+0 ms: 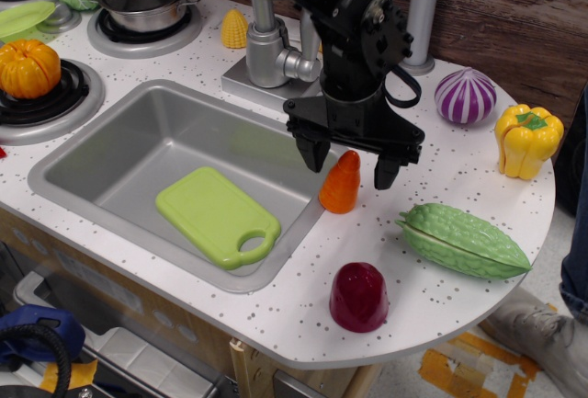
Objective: Put carrot on cutting board
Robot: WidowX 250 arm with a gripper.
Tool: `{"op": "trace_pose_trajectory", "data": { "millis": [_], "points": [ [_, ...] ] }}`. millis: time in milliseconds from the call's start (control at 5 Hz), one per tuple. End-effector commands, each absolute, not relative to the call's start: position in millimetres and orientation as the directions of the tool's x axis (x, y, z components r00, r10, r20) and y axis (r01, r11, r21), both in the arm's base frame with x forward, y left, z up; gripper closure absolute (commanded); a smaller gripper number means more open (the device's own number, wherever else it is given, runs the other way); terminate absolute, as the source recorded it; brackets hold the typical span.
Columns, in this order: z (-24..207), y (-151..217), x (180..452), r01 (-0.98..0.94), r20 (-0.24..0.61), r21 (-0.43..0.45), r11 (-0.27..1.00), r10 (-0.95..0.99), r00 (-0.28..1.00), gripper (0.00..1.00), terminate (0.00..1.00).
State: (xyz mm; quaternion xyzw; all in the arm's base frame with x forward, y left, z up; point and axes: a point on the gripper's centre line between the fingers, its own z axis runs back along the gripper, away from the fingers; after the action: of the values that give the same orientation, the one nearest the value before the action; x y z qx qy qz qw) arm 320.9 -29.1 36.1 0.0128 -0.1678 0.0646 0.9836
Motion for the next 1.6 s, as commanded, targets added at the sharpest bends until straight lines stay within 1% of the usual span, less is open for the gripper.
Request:
{"op": "trace_pose_trajectory", "data": {
  "millis": [0, 200, 400, 600, 800, 1000, 1200, 1400],
  "points": [
    [37, -26, 333, -0.131, 0.381, -0.034, 0.991, 0.134, 0.915, 0.0, 0.0],
    [30, -25, 332, -0.136, 0.378, -0.04, 0.99, 0.141, 0.915, 0.0, 0.0],
    [30, -23, 328, -0.127, 0.381, -0.017, 0.992, 0.124, 0.916, 1.0, 0.0],
    [32, -19, 327, -0.11, 0.387, 0.012, 0.994, 0.097, 0.917, 1.0, 0.0],
    [64, -3, 325, -0.065, 0.349, 0.11, 0.992, 0.023, 0.937, 1.0, 0.0],
    [87, 6, 323, -0.064, 0.34, 0.186, 0.981, -0.003, 0.94, 0.0, 0.0],
    [95, 26, 313, -0.07, 0.355, 0.222, 0.973, -0.014, 0.935, 0.0, 0.0],
    [79, 50, 309, -0.064, 0.383, 0.158, 0.985, -0.001, 0.924, 1.0, 0.0]
  ]
}}
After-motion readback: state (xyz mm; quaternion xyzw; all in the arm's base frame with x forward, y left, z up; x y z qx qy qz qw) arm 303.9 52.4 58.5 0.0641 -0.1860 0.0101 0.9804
